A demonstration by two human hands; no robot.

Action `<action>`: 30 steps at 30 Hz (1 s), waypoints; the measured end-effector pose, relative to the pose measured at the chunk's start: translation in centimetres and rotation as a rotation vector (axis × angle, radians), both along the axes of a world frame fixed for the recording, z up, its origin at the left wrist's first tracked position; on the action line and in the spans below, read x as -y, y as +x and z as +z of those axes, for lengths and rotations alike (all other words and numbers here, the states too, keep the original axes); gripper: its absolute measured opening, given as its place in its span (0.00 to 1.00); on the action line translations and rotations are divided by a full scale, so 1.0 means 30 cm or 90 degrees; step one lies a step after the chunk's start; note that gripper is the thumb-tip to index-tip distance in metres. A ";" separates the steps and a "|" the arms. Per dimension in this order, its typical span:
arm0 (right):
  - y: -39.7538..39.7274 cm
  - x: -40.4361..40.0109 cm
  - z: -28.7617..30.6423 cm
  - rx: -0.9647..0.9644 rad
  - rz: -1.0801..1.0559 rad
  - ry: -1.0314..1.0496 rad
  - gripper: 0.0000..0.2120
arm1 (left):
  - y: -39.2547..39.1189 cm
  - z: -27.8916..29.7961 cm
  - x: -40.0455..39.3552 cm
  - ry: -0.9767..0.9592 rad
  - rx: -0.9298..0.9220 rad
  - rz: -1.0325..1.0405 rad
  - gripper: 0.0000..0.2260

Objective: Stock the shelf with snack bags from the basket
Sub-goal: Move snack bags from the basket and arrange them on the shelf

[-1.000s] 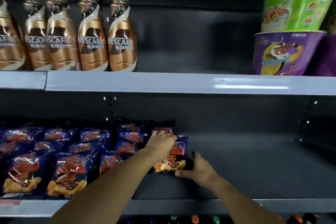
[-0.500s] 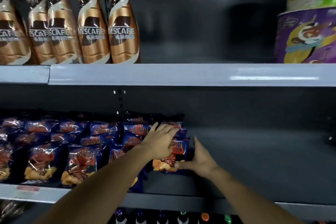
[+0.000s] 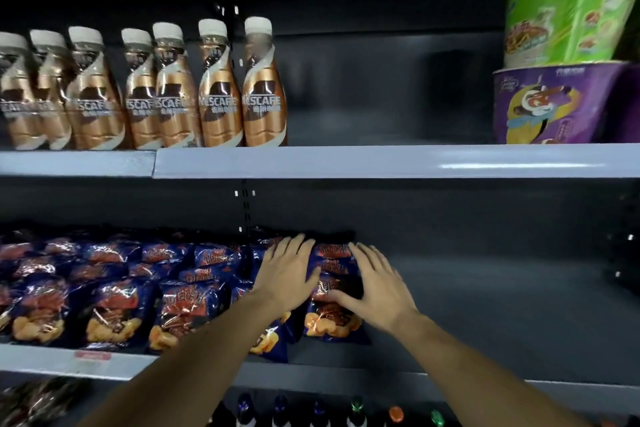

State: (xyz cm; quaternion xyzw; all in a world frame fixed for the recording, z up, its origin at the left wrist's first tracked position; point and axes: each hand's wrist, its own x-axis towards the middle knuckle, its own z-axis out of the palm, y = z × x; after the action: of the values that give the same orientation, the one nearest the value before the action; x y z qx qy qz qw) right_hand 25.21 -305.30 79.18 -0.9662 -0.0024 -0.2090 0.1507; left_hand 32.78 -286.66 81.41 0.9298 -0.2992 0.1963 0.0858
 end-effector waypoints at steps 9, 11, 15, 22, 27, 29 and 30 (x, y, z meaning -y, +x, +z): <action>0.006 -0.025 -0.024 -0.039 -0.032 0.123 0.47 | -0.043 -0.082 -0.076 -0.021 0.006 0.032 0.25; -0.001 -0.020 -0.038 -0.051 -0.036 0.137 0.47 | -0.055 -0.095 -0.054 -0.008 0.019 0.021 0.25; -0.019 0.016 -0.066 -0.062 -0.056 0.174 0.49 | -0.065 -0.109 0.006 0.027 0.027 -0.016 0.26; 0.011 0.102 -0.140 -0.095 -0.079 0.283 0.53 | -0.041 -0.166 0.065 0.077 0.001 -0.040 0.38; 0.064 0.114 -0.182 -0.182 -0.039 0.489 0.61 | -0.034 -0.186 0.077 0.154 0.019 -0.038 0.46; 0.091 0.118 -0.204 -0.233 -0.020 0.501 0.61 | -0.029 -0.186 0.084 0.177 0.044 -0.030 0.47; 0.105 0.121 -0.214 -0.245 -0.014 0.502 0.58 | -0.023 -0.188 0.088 0.188 0.055 -0.024 0.47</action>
State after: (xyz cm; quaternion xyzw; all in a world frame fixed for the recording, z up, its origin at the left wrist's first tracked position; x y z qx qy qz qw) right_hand 28.35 -308.92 72.75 -0.8560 0.1160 -0.0114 0.5036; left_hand 32.09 -289.31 75.76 0.9173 -0.3457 0.1881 -0.0609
